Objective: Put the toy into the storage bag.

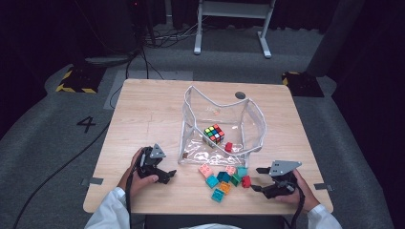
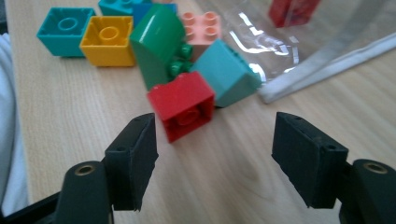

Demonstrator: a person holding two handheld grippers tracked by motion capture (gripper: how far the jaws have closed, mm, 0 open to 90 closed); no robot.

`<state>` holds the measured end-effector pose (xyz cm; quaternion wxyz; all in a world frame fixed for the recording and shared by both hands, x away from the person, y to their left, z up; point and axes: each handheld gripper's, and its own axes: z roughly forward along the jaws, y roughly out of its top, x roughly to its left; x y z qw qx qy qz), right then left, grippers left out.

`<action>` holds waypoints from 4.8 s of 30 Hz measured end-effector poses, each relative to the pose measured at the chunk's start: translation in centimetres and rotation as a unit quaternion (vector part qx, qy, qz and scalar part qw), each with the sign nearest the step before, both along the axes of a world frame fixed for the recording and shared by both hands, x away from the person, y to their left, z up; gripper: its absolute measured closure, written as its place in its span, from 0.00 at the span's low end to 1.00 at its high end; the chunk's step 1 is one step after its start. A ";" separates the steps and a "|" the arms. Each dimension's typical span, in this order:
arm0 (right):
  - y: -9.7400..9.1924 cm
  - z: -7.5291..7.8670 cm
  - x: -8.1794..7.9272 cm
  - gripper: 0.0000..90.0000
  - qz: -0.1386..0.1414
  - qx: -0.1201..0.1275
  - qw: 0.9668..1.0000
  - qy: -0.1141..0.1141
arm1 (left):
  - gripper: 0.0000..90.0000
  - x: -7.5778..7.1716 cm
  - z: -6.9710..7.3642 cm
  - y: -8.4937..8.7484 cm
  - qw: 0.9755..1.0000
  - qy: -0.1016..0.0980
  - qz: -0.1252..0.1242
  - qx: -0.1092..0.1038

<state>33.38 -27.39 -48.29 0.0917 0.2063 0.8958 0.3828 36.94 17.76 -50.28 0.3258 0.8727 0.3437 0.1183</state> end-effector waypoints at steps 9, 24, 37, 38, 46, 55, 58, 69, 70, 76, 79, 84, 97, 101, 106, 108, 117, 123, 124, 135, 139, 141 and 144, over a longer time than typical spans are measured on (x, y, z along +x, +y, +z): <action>1.6 -1.1 -0.3 0.35 0.008 -0.006 1.000 -0.003 | 0.00 0.0 0.0 0.0 1.000 0.000 0.000 0.000; 2.4 -1.7 -0.2 0.59 0.009 0.010 1.000 -0.023 | 0.00 0.0 0.0 0.0 1.000 0.000 0.000 0.000; 0.7 -1.2 -0.4 0.61 0.010 0.010 1.000 -0.023 | 0.00 0.0 0.0 0.0 1.000 0.000 0.000 0.000; 0.5 -1.0 -0.3 0.61 0.006 0.012 1.000 -0.024 | 0.00 0.0 0.0 0.0 1.000 0.000 0.000 0.000; -2.0 0.0 0.8 0.61 -0.045 0.023 0.998 -0.035 | 0.00 0.0 0.0 0.0 1.000 0.000 0.000 0.000; -4.2 1.8 2.7 0.61 -0.092 0.042 0.994 -0.047 | 0.00 0.0 0.0 0.0 1.000 0.001 0.000 0.000; -4.7 2.7 3.4 0.61 -0.102 0.050 0.992 -0.050 | 0.00 0.0 0.0 0.0 1.000 0.001 0.000 0.000; -6.1 6.8 5.4 0.61 -0.133 0.078 0.985 -0.078 | 0.00 0.0 0.0 0.0 1.000 0.002 -0.001 -0.001; -6.2 7.1 5.6 0.61 -0.133 0.077 0.985 -0.081 | 0.00 -0.1 0.0 0.0 1.000 0.008 0.003 -0.002; -6.1 9.4 7.1 0.61 -0.140 0.087 0.982 -0.092 | 0.00 0.0 -0.1 -0.1 1.000 0.007 -0.001 -0.005; -5.9 10.3 7.7 0.61 -0.143 0.088 0.981 -0.099 | 0.00 0.0 -0.1 -0.1 1.000 0.007 0.000 -0.005; -5.8 11.9 8.3 0.61 -0.141 0.099 0.979 -0.105 | 0.00 0.0 -0.1 -0.1 1.000 0.007 0.000 -0.005; -3.9 15.5 9.5 0.61 -0.128 0.122 0.976 -0.124 | 0.00 0.0 -0.1 -0.1 1.000 0.007 0.000 -0.005; -3.1 16.4 9.8 0.61 -0.119 0.117 0.977 -0.130 | 0.00 0.0 -0.1 -0.1 1.000 0.006 0.000 -0.005; -1.9 17.1 9.9 0.61 -0.107 0.121 0.978 -0.131 | 0.00 0.0 -0.1 -0.1 1.000 0.007 0.000 -0.005; -1.4 17.2 10.0 0.61 -0.097 0.123 0.979 -0.132 | 0.00 0.0 -0.1 -0.1 1.000 0.007 0.000 -0.005; 1.8 17.5 10.4 0.61 -0.063 0.115 0.984 -0.123 | 0.00 0.0 -0.1 -0.1 1.000 0.007 -0.001 -0.005; 4.3 17.3 11.0 0.61 -0.025 0.102 0.988 -0.114 | 0.00 0.0 -0.1 -0.1 1.000 0.007 -0.001 -0.005; 4.8 17.2 11.1 0.61 -0.021 0.095 0.989 -0.110 | 0.00 0.0 -0.1 -0.1 1.000 0.007 -0.002 -0.004; 8.1 15.8 12.1 0.61 0.027 -0.001 0.995 -0.095 | 0.00 0.0 -0.1 -0.1 1.000 0.007 -0.001 -0.004; 8.7 15.3 12.8 0.61 0.031 -0.037 0.995 -0.084 | 0.00 0.0 -0.1 -0.1 1.000 0.007 -0.001 -0.004; 9.2 14.8 13.4 0.61 0.035 -0.068 0.994 -0.073 | 0.00 0.0 -0.1 -0.1 1.000 0.007 -0.001 -0.004; 9.5 14.6 13.6 0.61 0.031 -0.084 0.994 -0.063 | 0.00 0.0 -0.1 -0.1 1.000 0.007 -0.001 -0.004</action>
